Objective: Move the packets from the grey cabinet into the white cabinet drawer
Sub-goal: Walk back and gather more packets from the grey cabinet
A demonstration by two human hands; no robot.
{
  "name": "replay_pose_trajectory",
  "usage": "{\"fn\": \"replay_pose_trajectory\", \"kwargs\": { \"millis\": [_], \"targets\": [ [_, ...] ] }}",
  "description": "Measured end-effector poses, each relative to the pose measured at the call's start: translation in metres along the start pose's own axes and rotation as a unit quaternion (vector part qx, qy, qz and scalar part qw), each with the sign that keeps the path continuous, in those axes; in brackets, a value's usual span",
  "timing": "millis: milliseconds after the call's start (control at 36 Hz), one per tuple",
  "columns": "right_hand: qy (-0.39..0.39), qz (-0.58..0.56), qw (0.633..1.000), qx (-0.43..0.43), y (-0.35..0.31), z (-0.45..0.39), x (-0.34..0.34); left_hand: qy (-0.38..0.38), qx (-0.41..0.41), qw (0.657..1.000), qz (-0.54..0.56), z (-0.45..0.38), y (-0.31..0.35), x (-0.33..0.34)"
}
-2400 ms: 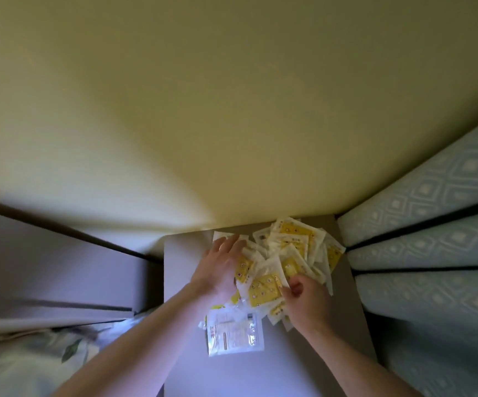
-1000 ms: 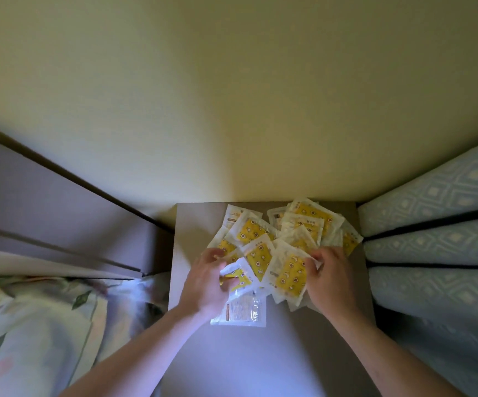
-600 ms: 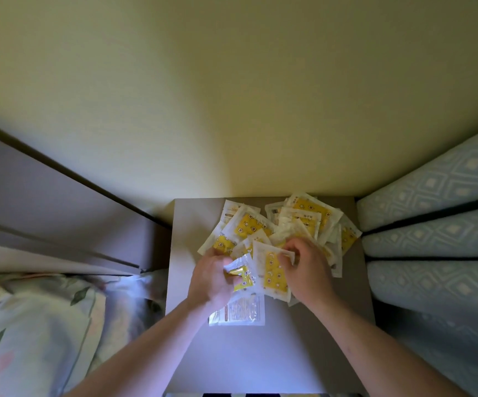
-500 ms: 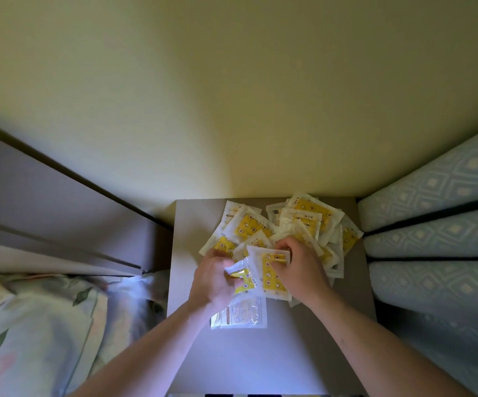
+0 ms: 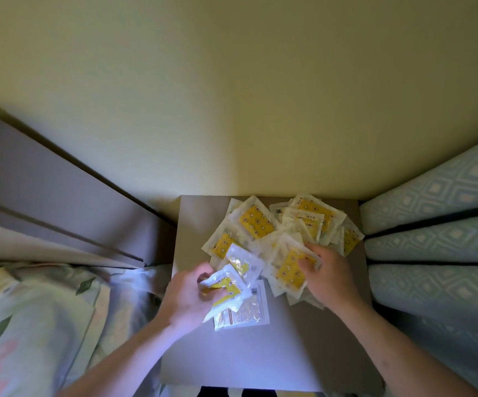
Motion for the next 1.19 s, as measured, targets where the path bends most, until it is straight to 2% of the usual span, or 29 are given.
{"fn": "replay_pose_trajectory", "kwargs": {
  "millis": [139,250,361,444,639,806,972,1083,1194],
  "targets": [
    [0.079,0.035,0.996,0.003,0.0,-0.009,-0.011,-0.045,0.008,0.998,-0.043,0.022,-0.005,-0.009],
    [0.077,0.04,0.996,0.014,0.002,-0.014,-0.001,-0.136,0.005,0.983,-0.123,0.032,0.001,0.0],
    [0.071,-0.008,0.995,0.064,0.007,-0.014,0.008,-0.174,0.0,0.974,-0.145,0.03,0.003,0.019],
    [0.069,-0.042,0.994,0.075,0.006,-0.009,0.009,-0.17,0.022,0.969,-0.177,0.024,0.005,0.029],
    [0.072,-0.045,0.996,0.025,-0.002,0.0,0.009,-0.154,0.064,0.966,-0.197,0.023,0.005,0.043],
    [0.087,0.035,0.995,-0.03,-0.026,-0.009,0.017,-0.144,0.022,0.971,-0.191,0.023,0.005,0.043],
    [0.078,0.101,0.992,0.009,-0.038,-0.02,0.033,-0.156,0.047,0.963,-0.213,0.025,0.007,0.044],
    [0.082,0.08,0.992,0.054,-0.038,-0.025,0.04,-0.149,0.064,0.963,-0.214,0.03,0.007,0.04],
    [0.073,0.048,0.993,0.081,-0.039,-0.023,0.044,-0.145,0.044,0.969,-0.193,0.04,0.002,0.034]
  ]
}}
Point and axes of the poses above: each hand's wrist, its own z-axis away from the middle knuckle, its own x-axis out of the palm, y = z × x, the point moved 5 cm from there along -z, towards the middle knuckle, and after that the axes turned 12 degrees about x, right-handed, at the moved point
